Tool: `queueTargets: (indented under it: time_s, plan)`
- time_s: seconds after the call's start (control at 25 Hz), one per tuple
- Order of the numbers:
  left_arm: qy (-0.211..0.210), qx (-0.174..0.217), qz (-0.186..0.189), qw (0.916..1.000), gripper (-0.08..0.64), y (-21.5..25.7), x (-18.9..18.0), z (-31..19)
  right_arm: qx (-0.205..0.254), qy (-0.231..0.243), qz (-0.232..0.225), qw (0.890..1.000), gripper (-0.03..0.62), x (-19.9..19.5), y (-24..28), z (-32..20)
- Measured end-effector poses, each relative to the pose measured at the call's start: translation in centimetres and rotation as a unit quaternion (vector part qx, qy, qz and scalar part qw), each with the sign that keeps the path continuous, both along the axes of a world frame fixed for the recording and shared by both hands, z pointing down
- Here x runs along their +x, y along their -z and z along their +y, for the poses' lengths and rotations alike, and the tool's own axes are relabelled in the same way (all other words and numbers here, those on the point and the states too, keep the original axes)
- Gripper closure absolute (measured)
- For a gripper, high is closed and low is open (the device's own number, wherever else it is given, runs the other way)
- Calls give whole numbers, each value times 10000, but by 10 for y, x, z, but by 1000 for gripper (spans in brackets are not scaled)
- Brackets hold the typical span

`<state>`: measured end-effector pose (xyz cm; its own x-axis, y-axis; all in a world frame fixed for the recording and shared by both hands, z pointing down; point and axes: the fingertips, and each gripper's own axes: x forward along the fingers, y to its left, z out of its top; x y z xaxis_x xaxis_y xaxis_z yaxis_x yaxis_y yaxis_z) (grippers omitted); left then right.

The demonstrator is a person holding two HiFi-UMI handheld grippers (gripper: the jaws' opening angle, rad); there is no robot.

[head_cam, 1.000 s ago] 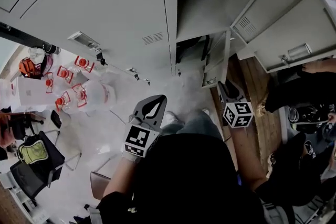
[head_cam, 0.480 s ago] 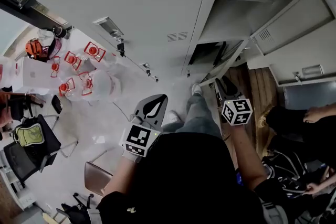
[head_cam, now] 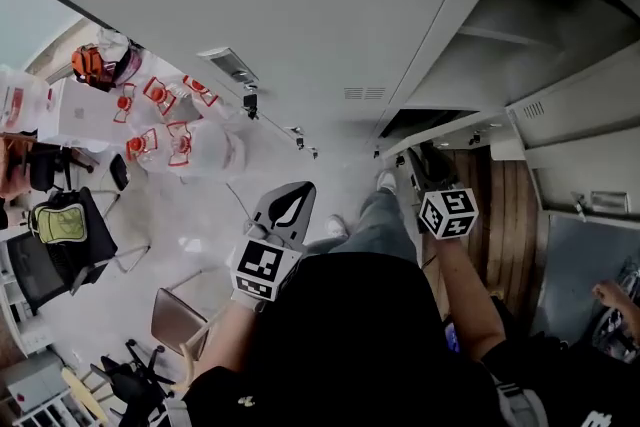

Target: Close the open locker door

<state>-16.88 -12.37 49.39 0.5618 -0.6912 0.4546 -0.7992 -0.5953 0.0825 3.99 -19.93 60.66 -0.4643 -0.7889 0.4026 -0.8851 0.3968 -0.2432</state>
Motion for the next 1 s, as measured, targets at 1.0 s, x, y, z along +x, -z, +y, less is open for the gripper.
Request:
queueTargets:
  time_s: [1.0]
  plan:
    - [637, -197, -101, 9977, 537, -12, -19, -27, 81, 127, 136, 9998, 503, -6, -11, -71]
